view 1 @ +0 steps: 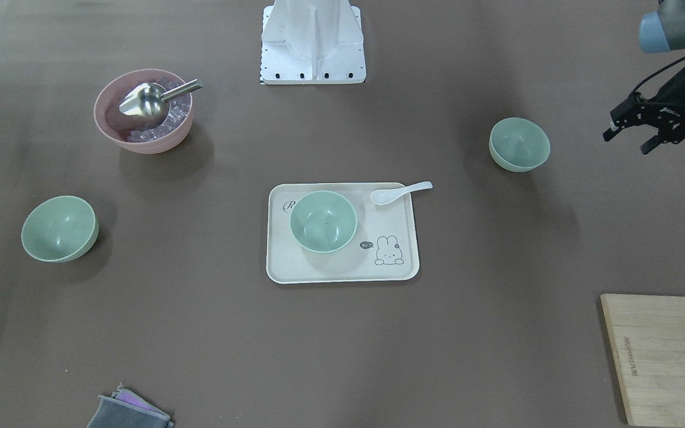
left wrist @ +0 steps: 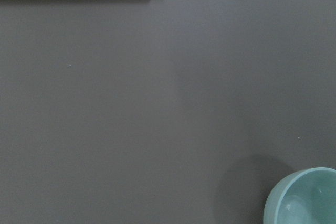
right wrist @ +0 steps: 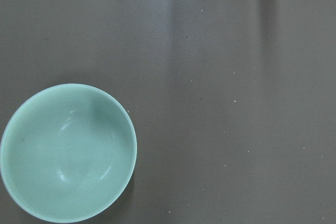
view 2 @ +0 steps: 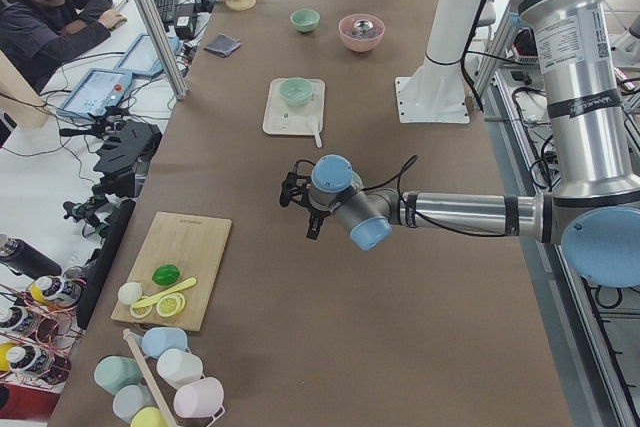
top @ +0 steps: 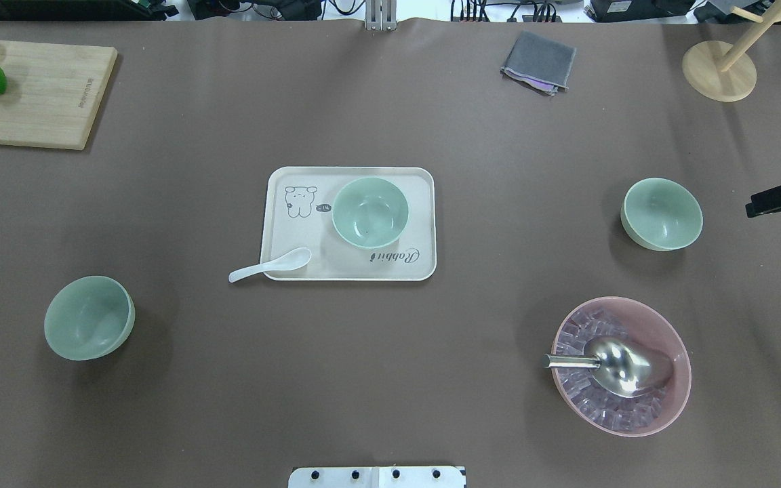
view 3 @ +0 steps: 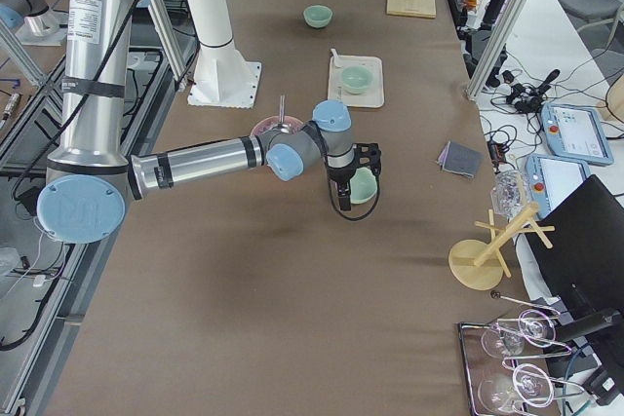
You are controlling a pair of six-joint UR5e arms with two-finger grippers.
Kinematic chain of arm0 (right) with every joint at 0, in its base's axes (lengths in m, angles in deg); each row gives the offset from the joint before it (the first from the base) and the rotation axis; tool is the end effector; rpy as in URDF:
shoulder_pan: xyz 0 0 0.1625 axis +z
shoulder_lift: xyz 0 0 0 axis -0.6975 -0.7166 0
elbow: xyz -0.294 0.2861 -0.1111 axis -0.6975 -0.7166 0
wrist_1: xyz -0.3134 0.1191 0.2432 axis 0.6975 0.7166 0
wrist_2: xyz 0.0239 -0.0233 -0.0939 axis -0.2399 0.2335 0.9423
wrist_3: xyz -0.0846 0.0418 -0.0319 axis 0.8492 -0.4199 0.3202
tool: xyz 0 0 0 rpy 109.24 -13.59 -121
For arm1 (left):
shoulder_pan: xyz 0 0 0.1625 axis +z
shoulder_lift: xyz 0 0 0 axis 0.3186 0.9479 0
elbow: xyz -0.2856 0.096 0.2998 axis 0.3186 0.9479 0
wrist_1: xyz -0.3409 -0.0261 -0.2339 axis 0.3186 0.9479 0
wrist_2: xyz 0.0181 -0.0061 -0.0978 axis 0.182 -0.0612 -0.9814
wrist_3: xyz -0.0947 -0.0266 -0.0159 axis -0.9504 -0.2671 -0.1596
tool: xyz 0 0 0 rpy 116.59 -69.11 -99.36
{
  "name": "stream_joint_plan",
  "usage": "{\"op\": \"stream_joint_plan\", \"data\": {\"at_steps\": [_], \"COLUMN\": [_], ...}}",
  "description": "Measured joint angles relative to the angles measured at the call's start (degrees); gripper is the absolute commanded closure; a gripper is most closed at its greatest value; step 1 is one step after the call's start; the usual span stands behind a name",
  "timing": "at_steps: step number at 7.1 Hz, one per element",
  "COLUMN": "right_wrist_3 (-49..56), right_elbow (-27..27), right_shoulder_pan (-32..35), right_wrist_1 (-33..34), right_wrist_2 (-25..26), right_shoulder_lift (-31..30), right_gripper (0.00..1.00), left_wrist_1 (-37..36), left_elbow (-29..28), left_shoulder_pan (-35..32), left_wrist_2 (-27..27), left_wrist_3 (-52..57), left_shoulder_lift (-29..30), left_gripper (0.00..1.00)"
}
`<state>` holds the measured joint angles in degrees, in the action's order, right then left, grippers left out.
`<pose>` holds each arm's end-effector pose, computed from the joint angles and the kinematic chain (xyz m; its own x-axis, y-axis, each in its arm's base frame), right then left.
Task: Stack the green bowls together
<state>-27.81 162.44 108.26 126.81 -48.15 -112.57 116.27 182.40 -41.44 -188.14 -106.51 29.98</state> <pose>-0.1276 -0.4487 0.5235 0.7395 -0.0565 0.6707 -0.0852 0.9806 0.1766 0.1430 -0.3815 0.5781 0.5215 0.2102 -0.8270 0.0120 0.9673 0.2534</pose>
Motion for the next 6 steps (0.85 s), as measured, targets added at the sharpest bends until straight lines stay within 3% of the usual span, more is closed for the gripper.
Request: {"op": "stream_joint_plan", "data": {"at_steps": [2,3,5,6], "right_wrist_3": [-0.3,-0.3,-0.3,-0.3], "right_elbow": [0.1,0.1,0.1,0.1], "right_shoulder_pan": [-0.3,-0.3,-0.3,-0.3], "right_wrist_1": [-0.1,-0.1,-0.1,-0.1], "right_wrist_2": [0.1,0.1,0.1,0.1], "right_shoulder_lift": [-0.2,-0.3,-0.4,-0.5], "right_gripper": [0.0,0.0,0.0,0.0], "left_wrist_1": [3.0,3.4,3.8,4.0], "left_elbow": [0.0,0.0,0.0,0.0], "left_shoulder_pan": [8.4,11.1,14.3,15.4], "left_wrist_2": [6.2,8.2,10.0,10.3], "left_wrist_3": [-6.7,-7.8,-8.3,-8.3], "left_shoulder_lift": [0.0,0.3,0.8,0.9], "left_gripper": [0.12,0.21,0.49,0.57]}}
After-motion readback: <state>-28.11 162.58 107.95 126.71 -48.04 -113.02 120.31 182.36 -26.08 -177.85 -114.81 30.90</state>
